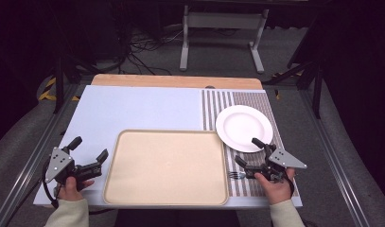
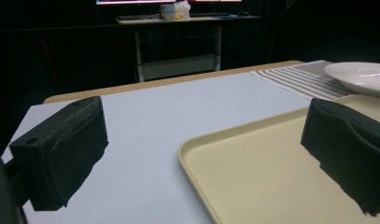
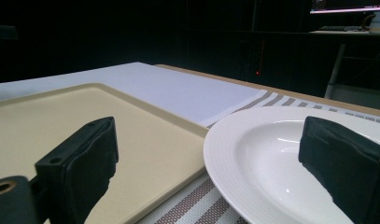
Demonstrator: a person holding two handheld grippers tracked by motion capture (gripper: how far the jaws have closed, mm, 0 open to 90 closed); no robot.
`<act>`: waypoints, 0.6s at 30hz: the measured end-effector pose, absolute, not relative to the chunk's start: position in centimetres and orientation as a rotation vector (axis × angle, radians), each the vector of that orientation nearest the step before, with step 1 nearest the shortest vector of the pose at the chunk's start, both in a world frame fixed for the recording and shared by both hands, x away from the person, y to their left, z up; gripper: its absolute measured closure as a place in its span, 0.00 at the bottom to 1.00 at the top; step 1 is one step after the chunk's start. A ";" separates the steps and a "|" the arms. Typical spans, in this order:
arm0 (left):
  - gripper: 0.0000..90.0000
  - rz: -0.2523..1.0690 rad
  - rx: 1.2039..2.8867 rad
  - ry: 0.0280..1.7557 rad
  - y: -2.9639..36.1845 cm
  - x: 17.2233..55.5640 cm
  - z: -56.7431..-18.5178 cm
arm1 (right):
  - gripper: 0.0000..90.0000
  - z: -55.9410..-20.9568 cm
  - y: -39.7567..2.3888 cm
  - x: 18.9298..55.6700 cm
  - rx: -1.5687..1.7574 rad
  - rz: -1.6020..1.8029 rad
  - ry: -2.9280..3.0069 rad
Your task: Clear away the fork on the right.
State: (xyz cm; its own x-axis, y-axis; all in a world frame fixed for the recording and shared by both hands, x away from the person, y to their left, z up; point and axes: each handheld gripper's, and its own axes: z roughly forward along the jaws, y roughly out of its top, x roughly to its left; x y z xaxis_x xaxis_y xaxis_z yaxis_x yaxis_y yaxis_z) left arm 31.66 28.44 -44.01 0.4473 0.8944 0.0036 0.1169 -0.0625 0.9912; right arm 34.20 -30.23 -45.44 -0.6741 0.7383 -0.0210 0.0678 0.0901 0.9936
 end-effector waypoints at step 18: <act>0.01 0.826 1.520 0.918 28.2 31.7 -43.9 | 0.05 -45.2 -30.2 34.1 0.787 1.642 1.845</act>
State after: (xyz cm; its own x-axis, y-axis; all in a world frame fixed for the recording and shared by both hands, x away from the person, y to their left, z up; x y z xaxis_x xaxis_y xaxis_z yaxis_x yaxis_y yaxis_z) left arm 31.67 28.24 -43.89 0.4525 0.8916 0.0171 0.1108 -0.0753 0.9910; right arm 34.06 -30.15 -45.21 -0.6819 0.7313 -0.0158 0.0691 0.0860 0.9939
